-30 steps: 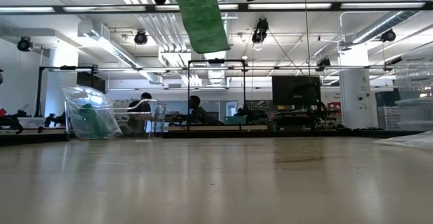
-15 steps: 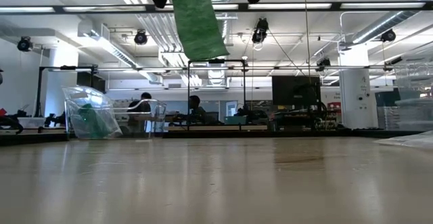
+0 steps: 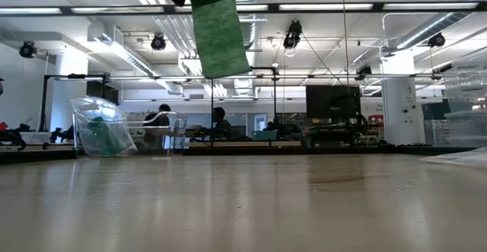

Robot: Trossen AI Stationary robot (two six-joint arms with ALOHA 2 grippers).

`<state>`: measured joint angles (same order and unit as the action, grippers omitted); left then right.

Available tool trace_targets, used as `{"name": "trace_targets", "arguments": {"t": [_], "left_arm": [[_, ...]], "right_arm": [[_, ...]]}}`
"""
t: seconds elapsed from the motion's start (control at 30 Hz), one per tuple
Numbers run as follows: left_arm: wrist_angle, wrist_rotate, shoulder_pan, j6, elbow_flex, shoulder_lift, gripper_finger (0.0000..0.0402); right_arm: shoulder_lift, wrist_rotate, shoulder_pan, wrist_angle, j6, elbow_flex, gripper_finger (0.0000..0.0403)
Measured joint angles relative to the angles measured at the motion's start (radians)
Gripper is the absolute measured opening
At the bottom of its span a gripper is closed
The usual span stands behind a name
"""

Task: Roll bandage
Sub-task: Roll the green bandage

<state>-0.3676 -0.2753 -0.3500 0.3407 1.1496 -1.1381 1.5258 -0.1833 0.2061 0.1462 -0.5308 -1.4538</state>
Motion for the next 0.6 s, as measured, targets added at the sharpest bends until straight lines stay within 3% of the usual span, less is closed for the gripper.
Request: {"name": "trace_targets", "arguments": {"t": [0.2,0.6], "left_arm": [[-0.010,-0.001,0.037,0.062,0.000,0.000,0.0034],[-0.010,0.086,0.060,0.175,0.000,0.001,0.0040]], "right_arm": [[0.042,-0.001,0.020,-0.004,0.018,0.000,0.0284],[0.047,-0.004,0.024,0.008,0.056,0.000,0.0161]]}}
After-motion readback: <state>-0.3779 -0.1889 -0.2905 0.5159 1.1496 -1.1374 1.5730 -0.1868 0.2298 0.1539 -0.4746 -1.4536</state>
